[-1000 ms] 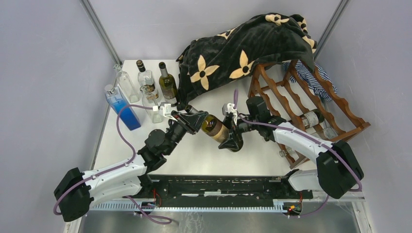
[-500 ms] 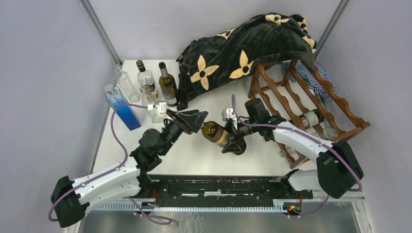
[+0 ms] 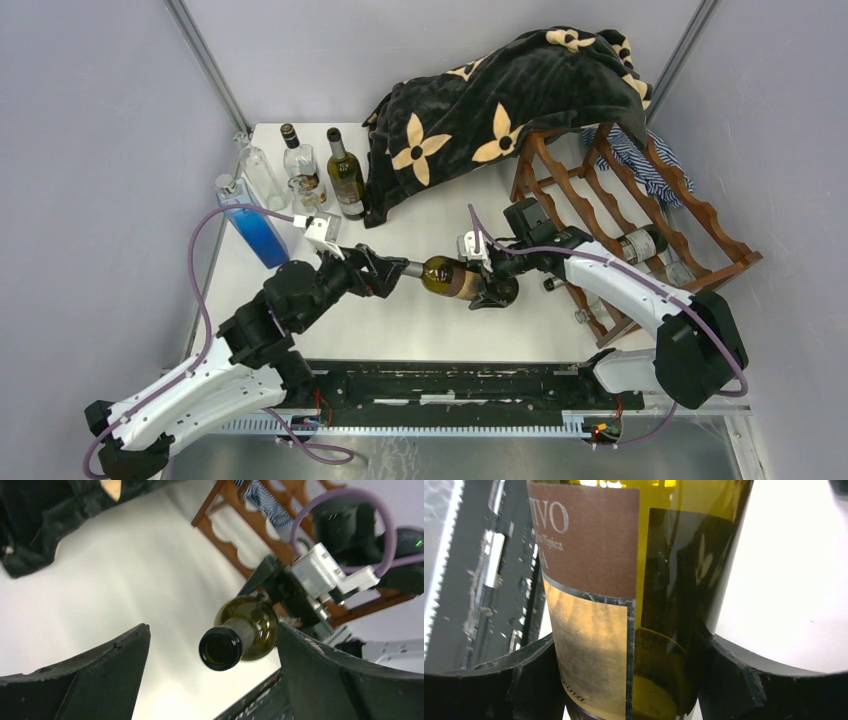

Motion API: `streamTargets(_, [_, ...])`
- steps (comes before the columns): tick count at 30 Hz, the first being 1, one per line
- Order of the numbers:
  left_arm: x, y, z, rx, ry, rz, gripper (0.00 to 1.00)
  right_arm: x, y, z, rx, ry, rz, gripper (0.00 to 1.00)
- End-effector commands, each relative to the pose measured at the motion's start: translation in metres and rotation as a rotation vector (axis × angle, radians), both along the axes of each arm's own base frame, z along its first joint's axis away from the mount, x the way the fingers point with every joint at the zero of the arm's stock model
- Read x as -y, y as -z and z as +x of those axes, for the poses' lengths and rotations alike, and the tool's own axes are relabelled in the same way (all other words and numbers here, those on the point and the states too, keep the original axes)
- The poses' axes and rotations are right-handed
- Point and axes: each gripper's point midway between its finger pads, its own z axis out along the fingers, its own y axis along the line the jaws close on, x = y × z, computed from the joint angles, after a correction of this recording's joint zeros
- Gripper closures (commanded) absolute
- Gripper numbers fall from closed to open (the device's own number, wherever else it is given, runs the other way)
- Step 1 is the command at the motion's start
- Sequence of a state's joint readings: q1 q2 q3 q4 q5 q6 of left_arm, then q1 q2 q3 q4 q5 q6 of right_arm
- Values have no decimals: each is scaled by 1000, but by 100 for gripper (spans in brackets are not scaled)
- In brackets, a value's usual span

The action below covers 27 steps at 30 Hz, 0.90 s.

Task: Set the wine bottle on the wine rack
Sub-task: Pick up the wine bottle from the center of the board.

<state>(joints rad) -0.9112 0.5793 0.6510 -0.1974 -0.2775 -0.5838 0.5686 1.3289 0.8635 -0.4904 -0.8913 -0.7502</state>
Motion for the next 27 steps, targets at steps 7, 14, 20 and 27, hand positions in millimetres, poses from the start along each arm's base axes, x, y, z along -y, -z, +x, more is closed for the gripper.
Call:
streamTargets(7, [-1,-18,-34,-7,182,110,0,14,-41,32,531,-189,-88,100])
streamTargets(14, [34,14,-44,-141,330,144,0,18,-58,43,711,-239,-153,100])
streamTargets(20, [63,21,-53,-166,468,102,8,18,-66,47,772,-241,-188,100])
streamTargets(27, [78,41,-62,-228,571,135,20,16,-70,48,790,-241,-184,100])
